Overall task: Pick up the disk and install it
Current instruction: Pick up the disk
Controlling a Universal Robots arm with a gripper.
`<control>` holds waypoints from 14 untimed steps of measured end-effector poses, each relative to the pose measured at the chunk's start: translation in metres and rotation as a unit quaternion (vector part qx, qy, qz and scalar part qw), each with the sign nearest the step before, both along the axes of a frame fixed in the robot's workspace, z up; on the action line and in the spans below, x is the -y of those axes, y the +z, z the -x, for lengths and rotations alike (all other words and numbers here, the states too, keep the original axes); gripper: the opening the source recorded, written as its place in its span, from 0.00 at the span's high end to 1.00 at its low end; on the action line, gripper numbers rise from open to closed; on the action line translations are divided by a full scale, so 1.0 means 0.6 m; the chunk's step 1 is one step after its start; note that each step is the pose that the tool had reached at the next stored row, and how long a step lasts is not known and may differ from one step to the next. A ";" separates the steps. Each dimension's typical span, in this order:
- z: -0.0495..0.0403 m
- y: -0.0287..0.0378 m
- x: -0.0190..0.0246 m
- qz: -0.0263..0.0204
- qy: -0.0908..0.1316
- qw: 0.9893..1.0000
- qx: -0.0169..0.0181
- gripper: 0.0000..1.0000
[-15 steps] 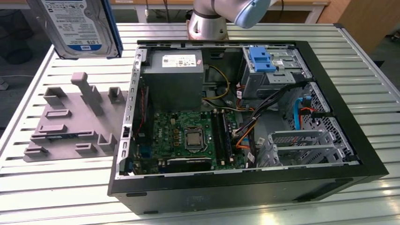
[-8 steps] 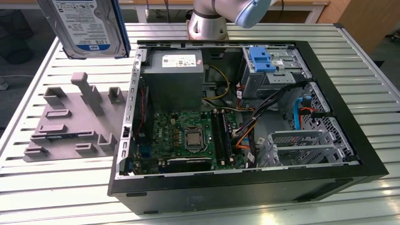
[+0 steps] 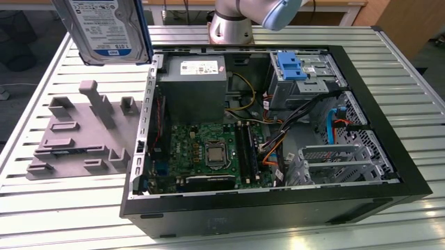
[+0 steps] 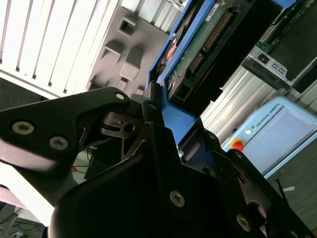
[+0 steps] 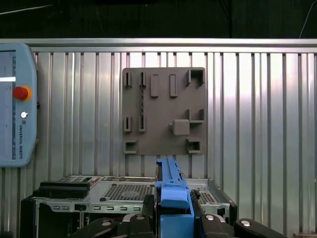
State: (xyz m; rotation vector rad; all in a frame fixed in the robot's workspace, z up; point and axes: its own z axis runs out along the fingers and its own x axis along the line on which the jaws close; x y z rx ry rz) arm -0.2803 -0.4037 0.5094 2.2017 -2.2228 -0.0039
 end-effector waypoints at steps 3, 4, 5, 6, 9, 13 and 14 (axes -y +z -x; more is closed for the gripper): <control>-0.001 0.000 0.0000 0.000 0.000 1.000 0.000 0.64; -0.001 0.000 0.0000 0.000 0.000 1.000 0.000 0.64; -0.001 0.000 0.0000 0.000 0.000 1.000 0.000 0.64; -0.001 0.000 0.0000 0.000 0.000 1.000 0.000 0.64; -0.001 0.000 0.0000 0.000 0.000 1.000 0.000 0.64; -0.001 0.000 0.0000 0.000 0.000 1.000 0.000 0.64; -0.001 0.000 0.0000 0.000 0.000 1.000 0.000 0.64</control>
